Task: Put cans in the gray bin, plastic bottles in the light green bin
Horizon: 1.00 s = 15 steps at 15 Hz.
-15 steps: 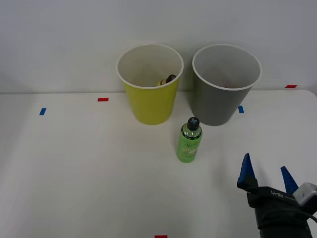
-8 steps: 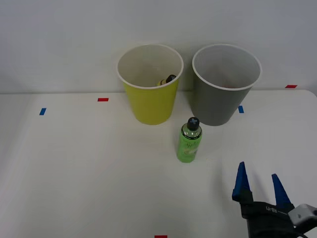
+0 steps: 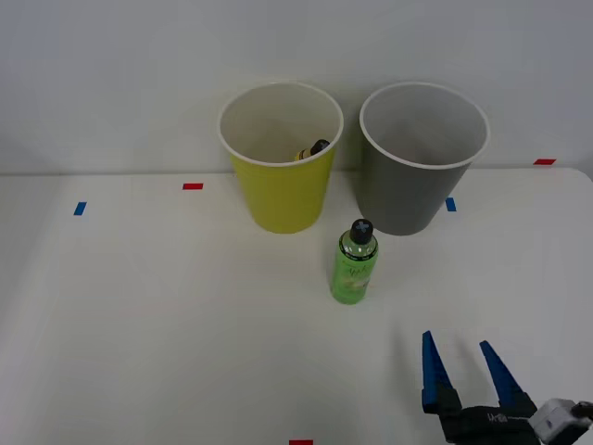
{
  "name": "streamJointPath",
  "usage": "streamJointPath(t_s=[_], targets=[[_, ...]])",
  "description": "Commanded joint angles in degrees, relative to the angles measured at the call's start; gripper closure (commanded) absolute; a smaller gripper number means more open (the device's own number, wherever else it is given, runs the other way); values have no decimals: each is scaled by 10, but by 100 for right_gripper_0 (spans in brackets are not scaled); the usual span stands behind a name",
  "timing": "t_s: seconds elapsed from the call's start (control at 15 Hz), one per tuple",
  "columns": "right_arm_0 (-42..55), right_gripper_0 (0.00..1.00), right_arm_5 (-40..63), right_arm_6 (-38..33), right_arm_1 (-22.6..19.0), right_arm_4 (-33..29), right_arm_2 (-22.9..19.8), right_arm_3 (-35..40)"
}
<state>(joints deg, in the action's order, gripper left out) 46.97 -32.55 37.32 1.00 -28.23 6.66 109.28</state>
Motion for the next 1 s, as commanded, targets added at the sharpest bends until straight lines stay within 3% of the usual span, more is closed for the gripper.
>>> streamJointPath(t_s=[0.07, 0.27, 0.4, 1.0], targets=[[-2, 0, -29, -58, 0, -130, -16, 1], [-12, 0, -75, -91, 0, -213, -46, 1], [-18, 0, -76, -87, -5, -212, -50, 1], [-6, 0, -75, -102, -46, -58, -41, 0]])
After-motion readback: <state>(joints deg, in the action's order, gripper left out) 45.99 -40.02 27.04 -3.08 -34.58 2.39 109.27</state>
